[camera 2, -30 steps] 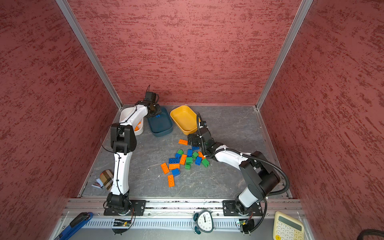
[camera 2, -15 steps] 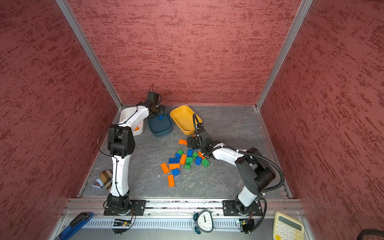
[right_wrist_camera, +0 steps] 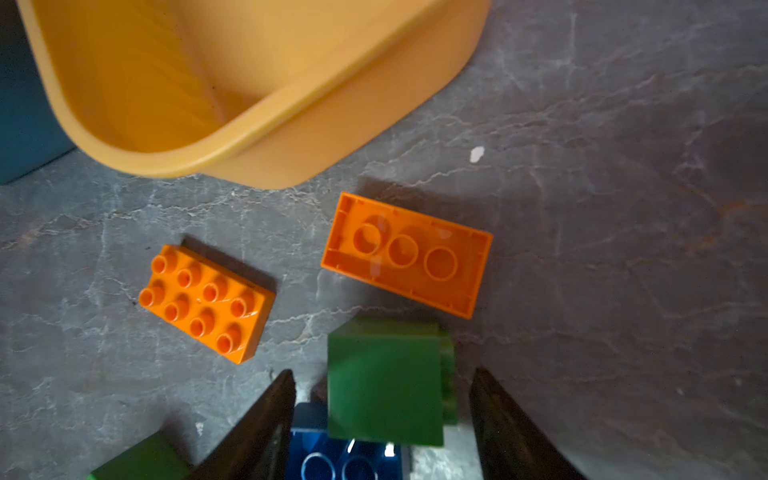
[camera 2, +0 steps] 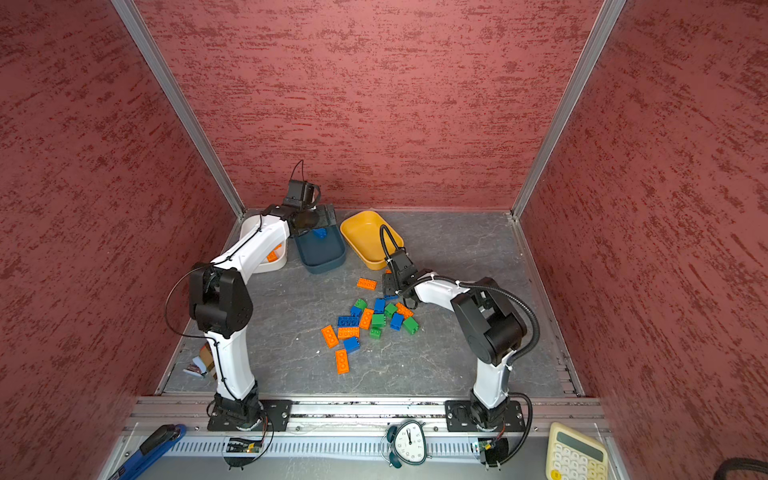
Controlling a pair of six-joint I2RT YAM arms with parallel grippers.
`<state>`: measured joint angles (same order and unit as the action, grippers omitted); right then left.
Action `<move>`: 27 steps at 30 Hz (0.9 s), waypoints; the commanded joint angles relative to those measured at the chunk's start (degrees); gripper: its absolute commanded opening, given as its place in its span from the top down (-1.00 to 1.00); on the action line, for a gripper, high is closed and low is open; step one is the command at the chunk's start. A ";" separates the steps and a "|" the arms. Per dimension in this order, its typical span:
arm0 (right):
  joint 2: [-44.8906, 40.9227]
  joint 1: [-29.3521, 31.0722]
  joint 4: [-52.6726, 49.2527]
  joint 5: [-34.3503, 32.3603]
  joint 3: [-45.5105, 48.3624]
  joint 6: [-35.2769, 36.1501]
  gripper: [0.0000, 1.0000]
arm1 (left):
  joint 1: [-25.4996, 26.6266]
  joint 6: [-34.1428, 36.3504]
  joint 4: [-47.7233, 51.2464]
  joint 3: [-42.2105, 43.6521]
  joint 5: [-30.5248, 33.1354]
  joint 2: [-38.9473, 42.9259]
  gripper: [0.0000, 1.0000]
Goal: Sort the legos into containers by color
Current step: 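Carry blue brick into teal bin and release while right gripper grasps green brick, then withdraw left gripper from teal bin while right gripper lifts green brick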
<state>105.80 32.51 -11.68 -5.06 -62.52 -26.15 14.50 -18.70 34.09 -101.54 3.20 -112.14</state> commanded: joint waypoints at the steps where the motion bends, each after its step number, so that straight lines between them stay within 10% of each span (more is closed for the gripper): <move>1: 0.36 -0.26 -1.98 -2.81 -1.45 -0.07 -0.26 | 0.57 1.64 -4.08 4.56 -2.17 6.16 -0.99; 27: -7.71 -0.17 9.96 8.42 -0.86 11.37 0.31 | 0.43 3.00 -28.08 39.21 8.18 33.83 -0.99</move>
<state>101.10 32.51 -8.78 -0.82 -62.89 -17.19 14.81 -18.06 13.89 -65.28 10.83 -81.93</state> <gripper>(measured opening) 0.455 0.994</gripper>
